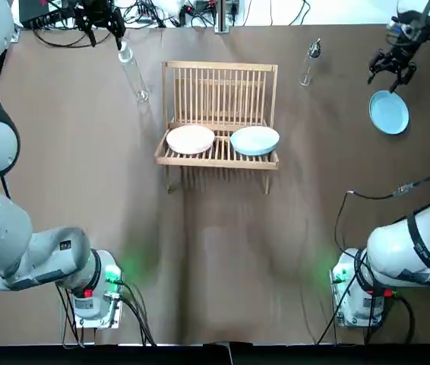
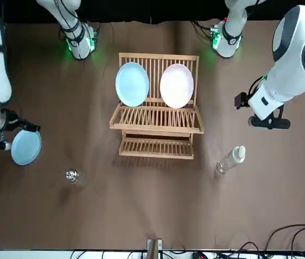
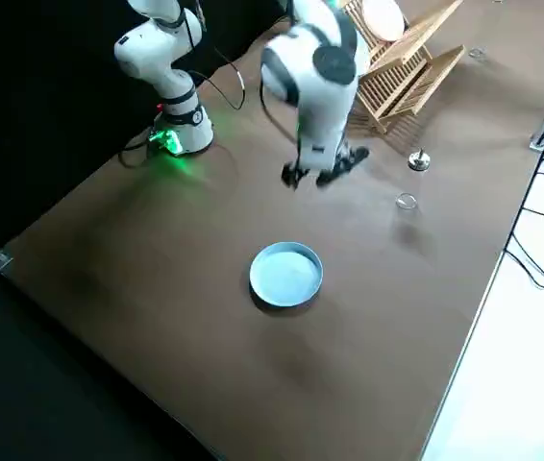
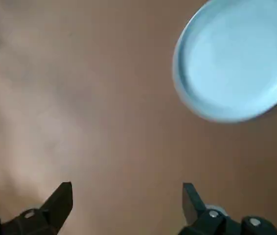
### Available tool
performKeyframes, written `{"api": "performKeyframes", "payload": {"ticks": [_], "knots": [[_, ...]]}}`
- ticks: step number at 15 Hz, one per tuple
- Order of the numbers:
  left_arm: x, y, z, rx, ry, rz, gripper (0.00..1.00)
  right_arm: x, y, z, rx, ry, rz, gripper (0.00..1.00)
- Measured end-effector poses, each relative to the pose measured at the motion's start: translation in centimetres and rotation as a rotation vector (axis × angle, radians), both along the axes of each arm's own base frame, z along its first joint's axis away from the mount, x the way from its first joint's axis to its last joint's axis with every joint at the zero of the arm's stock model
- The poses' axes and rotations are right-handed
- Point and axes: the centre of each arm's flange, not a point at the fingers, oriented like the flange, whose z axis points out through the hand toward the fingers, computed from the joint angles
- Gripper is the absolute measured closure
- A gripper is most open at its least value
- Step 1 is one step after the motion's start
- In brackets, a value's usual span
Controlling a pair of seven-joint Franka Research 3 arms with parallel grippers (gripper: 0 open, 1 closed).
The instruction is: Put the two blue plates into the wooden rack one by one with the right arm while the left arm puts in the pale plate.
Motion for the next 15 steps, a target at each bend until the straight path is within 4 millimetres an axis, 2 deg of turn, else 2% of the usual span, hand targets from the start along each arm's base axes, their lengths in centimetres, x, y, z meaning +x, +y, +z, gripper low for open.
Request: {"api": "performKeyframes", "payload": {"ticks": [2,4,5,7,9,12,15], "knots": [[0.2,0.2,1.3,-0.002,-0.028,0.001,0.01,-0.1,-5.3,-2.1,-0.007,-0.066,0.045,0.06],[0.5,1.7,2.9,-0.004,-0.059,0.02,0.01,-1.2,-11.6,-3.7,-0.018,-0.117,0.065,0.09],[0.5,3.8,4.3,-0.006,-0.083,0.017,0.01,-2.2,-16.5,-5.2,-0.033,-0.145,0.056,0.12],[0.2,4.5,5.1,-0.003,-0.096,0.016,0.01,-2.5,-19.2,-7.1,-0.05,-0.167,0.053,0.16],[0.0,4.3,5.4,-0.002,-0.102,0.014,0.01,-2.9,-20.9,-9.4,-0.034,-0.192,0.072,0.26],[0.0,4.5,5.6,0.001,-0.105,0.017,0.01,-3.9,-22.4,-12.4,0.048,-0.243,0.063,0.32],[-0.4,5.3,6.7,-0.013,-0.121,0.046,0.01,-4.6,-23.3,-13.7,0.08,-0.266,0.062,0.32]]}}
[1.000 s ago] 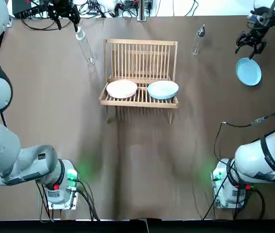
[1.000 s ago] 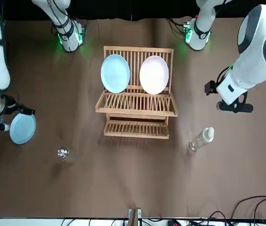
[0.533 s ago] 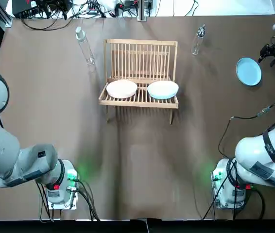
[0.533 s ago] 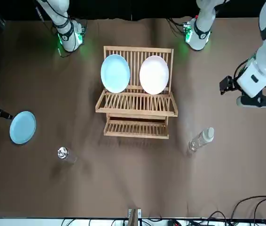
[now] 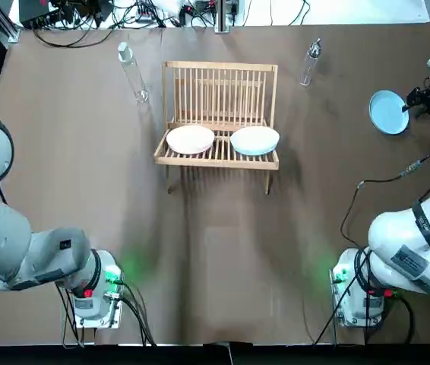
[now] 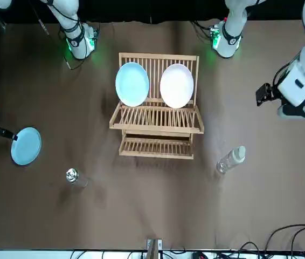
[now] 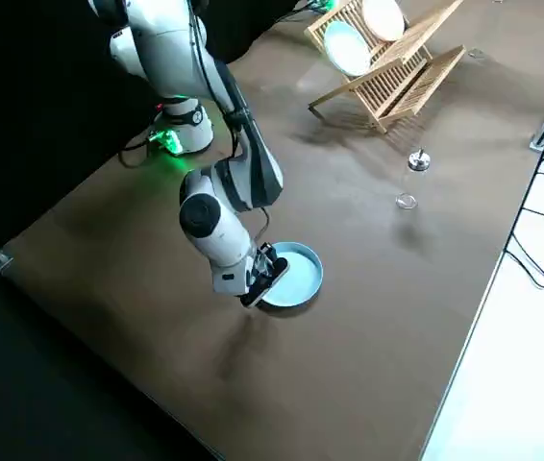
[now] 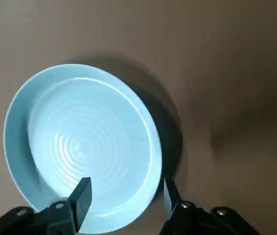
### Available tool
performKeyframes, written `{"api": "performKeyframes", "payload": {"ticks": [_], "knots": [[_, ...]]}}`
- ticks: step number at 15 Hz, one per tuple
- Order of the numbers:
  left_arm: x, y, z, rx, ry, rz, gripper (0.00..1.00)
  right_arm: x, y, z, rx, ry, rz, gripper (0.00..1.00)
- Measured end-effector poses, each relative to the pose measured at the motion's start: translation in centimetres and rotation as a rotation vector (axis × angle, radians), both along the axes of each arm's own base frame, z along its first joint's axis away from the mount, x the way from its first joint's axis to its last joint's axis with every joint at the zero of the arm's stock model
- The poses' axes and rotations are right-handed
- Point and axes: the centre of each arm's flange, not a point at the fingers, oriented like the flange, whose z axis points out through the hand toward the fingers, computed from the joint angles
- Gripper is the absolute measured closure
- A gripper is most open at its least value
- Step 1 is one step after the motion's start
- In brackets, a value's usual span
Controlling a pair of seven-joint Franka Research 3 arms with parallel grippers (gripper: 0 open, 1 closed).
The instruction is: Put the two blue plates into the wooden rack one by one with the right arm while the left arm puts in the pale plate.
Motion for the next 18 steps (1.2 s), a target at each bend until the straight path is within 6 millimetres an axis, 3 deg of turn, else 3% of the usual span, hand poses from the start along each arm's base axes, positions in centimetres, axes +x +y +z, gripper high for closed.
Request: {"api": "performKeyframes", "payload": {"ticks": [4,9,10,14,18], "knots": [[-1.9,0.2,2.2,-0.014,-0.018,0.002,0.01,0.0,-0.6,-1.8,-0.033,-0.018,0.004,0.35],[-3.3,-0.4,1.4,-0.009,0.007,-0.02,0.01,-0.3,-0.4,-4.1,-0.021,0.004,0.016,0.41],[-3.3,-0.4,1.4,-0.009,0.008,-0.024,0.01,-0.3,-0.4,-4.3,-0.021,0.005,0.017,0.46],[-3.3,-0.5,1.3,-0.019,0.011,-0.027,0.01,0.4,0.2,-4.1,-0.014,0.0,0.03,0.91],[-3.2,0.4,1.3,-0.069,0.017,-0.004,0.01,1.5,2.4,-4.0,0.041,0.034,0.075,0.98]]}}
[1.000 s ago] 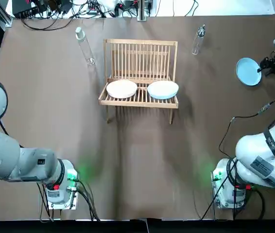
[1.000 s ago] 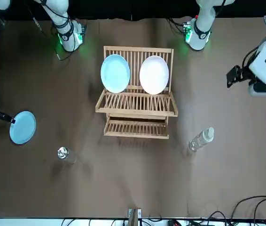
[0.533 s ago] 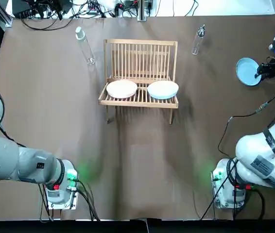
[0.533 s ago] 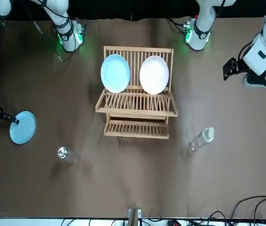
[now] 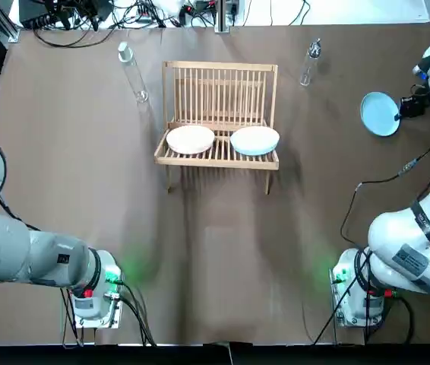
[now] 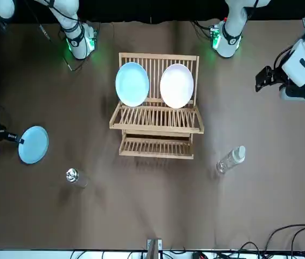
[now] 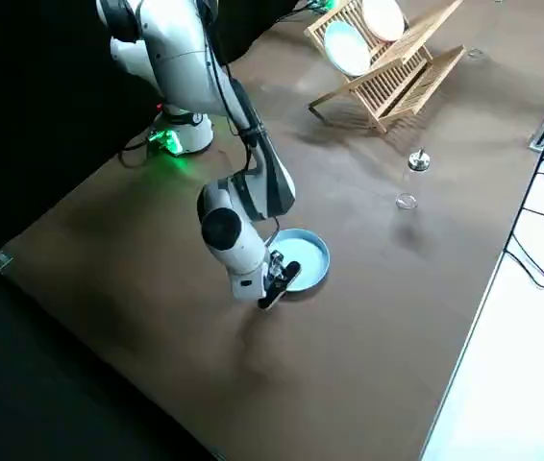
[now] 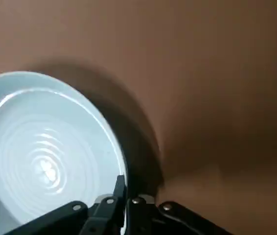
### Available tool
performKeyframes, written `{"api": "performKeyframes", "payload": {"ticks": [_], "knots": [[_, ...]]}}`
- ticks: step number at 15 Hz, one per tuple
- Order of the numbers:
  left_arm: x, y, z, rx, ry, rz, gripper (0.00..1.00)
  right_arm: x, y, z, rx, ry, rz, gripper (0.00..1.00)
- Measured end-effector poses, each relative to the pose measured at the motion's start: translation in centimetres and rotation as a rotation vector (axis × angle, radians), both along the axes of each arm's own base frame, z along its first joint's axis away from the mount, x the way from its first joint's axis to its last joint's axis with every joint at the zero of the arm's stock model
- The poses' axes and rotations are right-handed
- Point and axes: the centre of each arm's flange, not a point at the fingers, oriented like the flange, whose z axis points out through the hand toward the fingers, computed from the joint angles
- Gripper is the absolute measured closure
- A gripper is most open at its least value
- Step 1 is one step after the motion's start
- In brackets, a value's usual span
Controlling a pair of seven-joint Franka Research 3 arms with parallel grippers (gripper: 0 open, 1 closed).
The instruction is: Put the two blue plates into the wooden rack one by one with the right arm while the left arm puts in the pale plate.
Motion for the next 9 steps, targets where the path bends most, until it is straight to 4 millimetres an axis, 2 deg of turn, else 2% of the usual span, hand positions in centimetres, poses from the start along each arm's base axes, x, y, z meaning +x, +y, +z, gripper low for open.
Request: {"api": "performKeyframes", "payload": {"ticks": [2,4,7,9], "knots": [[0.1,0.4,0.0,-0.003,0.0,0.005,0.01,0.1,1.1,0.3,0.078,0.061,0.029,0.98],[0.1,0.4,0.0,-0.001,-0.001,0.002,0.01,0.2,2.7,1.8,0.198,0.156,0.078,0.98],[0.1,0.5,0.1,0.022,-0.006,-0.004,0.01,0.8,5.6,6.9,0.331,0.291,0.131,0.98],[0.0,0.4,0.1,0.026,-0.008,-0.008,0.0,0.9,8.6,11.1,0.318,0.408,0.112,0.98]]}}
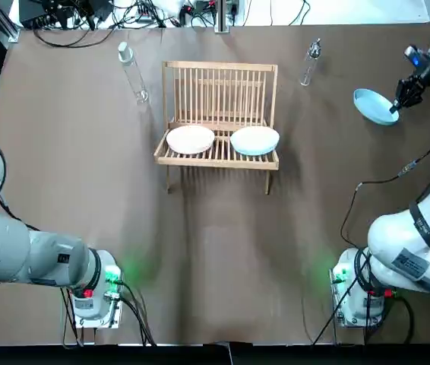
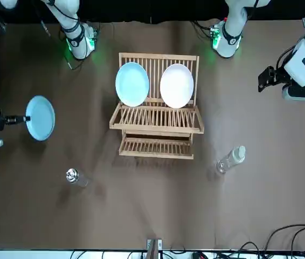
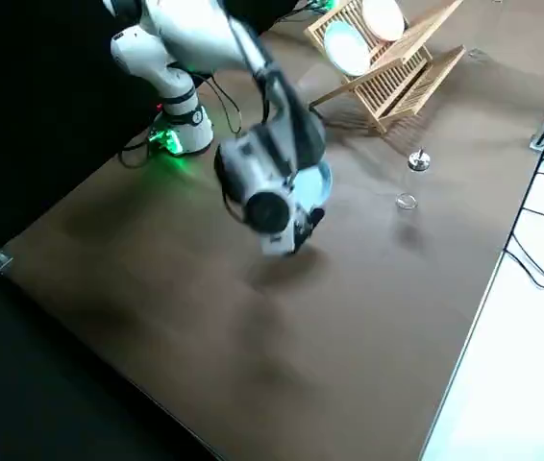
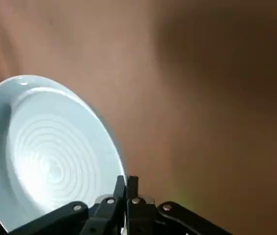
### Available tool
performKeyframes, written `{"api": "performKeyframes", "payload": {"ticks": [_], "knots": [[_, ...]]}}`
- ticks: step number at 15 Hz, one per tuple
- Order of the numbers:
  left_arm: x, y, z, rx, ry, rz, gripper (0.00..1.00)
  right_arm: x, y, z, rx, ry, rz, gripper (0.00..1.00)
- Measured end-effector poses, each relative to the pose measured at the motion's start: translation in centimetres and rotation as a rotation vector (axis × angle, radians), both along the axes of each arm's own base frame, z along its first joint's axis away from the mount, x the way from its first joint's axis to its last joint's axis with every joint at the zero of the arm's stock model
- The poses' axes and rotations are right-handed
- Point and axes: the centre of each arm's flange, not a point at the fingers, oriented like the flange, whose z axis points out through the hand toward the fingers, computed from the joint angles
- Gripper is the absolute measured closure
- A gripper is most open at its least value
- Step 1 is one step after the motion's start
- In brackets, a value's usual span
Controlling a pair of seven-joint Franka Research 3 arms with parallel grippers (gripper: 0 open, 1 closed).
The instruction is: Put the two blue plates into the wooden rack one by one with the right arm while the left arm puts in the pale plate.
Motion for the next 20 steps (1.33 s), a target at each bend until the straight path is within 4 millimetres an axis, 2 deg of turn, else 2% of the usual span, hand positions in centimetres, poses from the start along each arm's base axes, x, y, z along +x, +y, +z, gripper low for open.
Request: {"api": "performKeyframes", "payload": {"ticks": [4,6,8,12,13,17,20], "knots": [[-0.1,-0.1,0.2,0.001,-0.004,-0.002,0.0,-1.1,7.6,7.9,-0.057,0.227,0.006,0.98],[-0.2,-0.2,0.3,0.001,-0.005,-0.004,0.01,-2.6,10.9,10.9,-0.089,0.306,-0.001,0.98],[-0.2,-0.3,0.2,0.001,-0.005,-0.007,0.0,-4.6,14.7,13.0,-0.144,0.375,-0.018,0.98],[-0.2,-0.4,0.1,0.002,-0.003,-0.009,0.0,-8.5,25.7,15.5,-0.27,0.473,-0.042,0.98],[-0.2,-0.4,0.1,0.002,-0.001,-0.009,0.0,-9.8,30.8,16.7,-0.322,0.503,-0.078,0.98],[-0.3,-0.5,-0.7,0.004,0.015,-0.011,0.01,-10.7,41.2,17.2,-0.434,0.524,-0.192,0.98],[-0.3,-0.5,-0.8,0.004,0.017,-0.011,0.01,-11.1,46.7,17.1,-0.466,0.529,-0.296,0.98]]}}
